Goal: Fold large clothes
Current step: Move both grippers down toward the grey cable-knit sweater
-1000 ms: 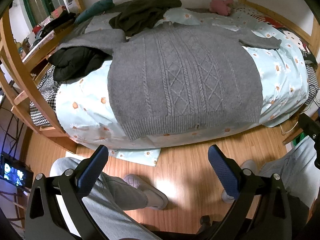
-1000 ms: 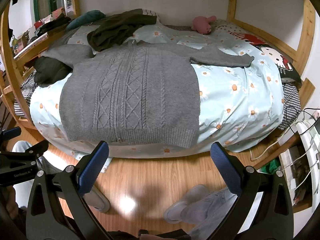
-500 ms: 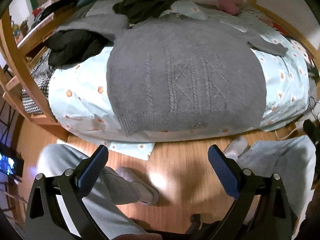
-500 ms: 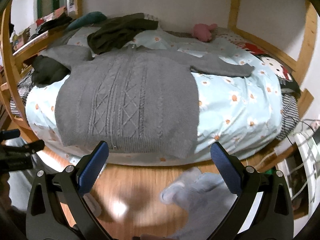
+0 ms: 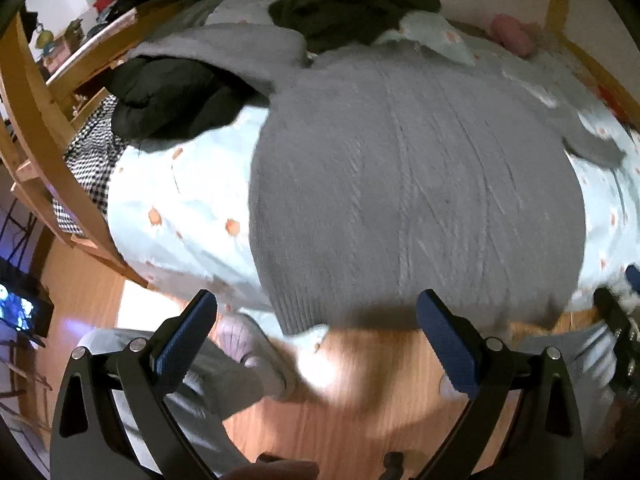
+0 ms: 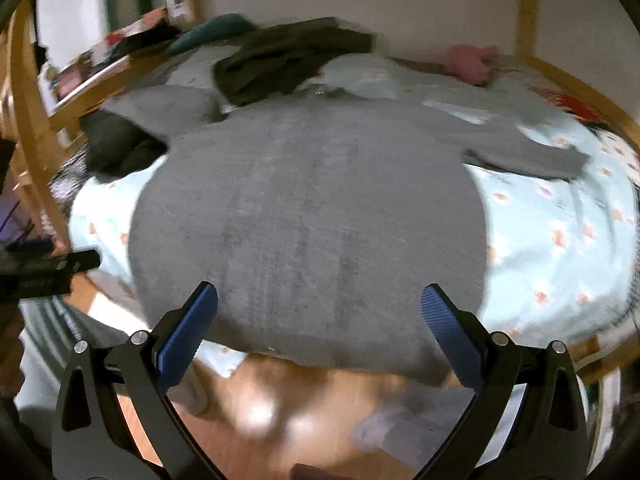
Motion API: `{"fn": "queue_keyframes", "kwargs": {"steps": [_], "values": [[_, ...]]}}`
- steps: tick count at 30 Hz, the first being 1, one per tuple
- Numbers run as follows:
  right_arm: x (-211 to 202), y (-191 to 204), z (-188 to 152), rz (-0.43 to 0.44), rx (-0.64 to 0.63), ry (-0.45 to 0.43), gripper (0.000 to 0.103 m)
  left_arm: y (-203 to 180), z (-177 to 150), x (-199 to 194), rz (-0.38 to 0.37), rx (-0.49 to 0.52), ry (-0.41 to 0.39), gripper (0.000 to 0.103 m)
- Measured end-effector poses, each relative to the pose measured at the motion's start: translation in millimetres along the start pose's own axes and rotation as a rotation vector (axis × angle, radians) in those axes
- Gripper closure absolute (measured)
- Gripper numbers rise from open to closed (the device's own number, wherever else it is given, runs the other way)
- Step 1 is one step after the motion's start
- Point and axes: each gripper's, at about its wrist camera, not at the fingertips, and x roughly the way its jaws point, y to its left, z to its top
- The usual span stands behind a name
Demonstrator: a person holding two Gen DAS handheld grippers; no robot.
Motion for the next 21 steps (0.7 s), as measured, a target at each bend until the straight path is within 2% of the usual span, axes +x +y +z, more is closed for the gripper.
{"fn": "queue_keyframes", "kwargs": {"steps": [7,14,18,21], "values": [[39.9,25.7,50.8,0.024,-0.114,-0.015,0.003,26.6,46.1,25.3,-0.008,-0.095,-0.012,0.004],[70.9,46.8,99.8,0.039,-0.156,-0.058,0.003,50.4,93.2,48.1,-0.015,-0.166,-0.034,0.004],[87.6,60.2,121.1,0.071,-0.168,-0.077,0.003,66.4,123.5,57.1,-0.041,-0.199,-0.066,0.004],[99.8,79.9,134.0,0.102,-0.223,-0.099,0.003,82.4,145.4,67.6,-0.077,-0.244,-0.071,0.005]]}}
